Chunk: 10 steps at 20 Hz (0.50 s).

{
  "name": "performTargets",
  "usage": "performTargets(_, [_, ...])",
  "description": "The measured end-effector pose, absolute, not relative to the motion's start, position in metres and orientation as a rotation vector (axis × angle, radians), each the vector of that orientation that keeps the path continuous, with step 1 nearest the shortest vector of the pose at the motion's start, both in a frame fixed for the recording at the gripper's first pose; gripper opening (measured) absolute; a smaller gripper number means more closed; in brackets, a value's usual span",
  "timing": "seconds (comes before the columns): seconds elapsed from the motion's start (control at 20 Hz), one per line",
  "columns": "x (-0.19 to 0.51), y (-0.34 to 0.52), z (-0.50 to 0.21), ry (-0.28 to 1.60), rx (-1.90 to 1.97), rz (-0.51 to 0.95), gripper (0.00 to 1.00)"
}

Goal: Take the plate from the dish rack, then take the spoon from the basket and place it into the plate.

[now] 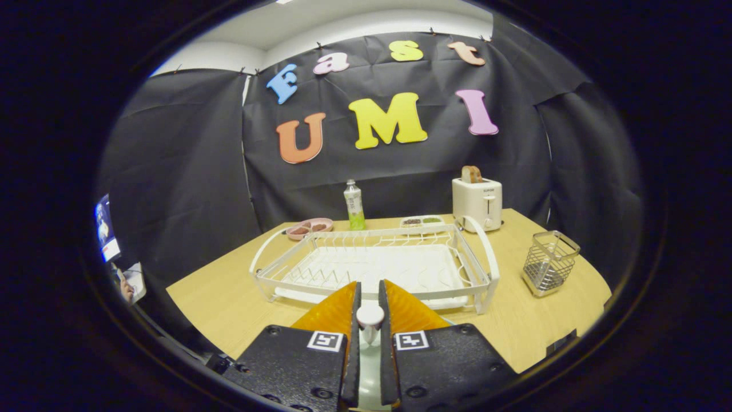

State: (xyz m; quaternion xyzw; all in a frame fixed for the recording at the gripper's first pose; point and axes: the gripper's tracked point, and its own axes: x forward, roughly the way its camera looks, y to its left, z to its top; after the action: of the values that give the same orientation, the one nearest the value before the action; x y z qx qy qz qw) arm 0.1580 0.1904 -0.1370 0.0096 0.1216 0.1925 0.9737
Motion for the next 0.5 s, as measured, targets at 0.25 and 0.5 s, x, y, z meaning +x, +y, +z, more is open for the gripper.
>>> performTargets(0.25, [0.165, 0.172, -0.131, 0.286, 0.031, 0.326, 0.31])
performTargets(0.5, [0.159, 0.136, -0.102, 0.207, 0.018, 0.224, 0.63])
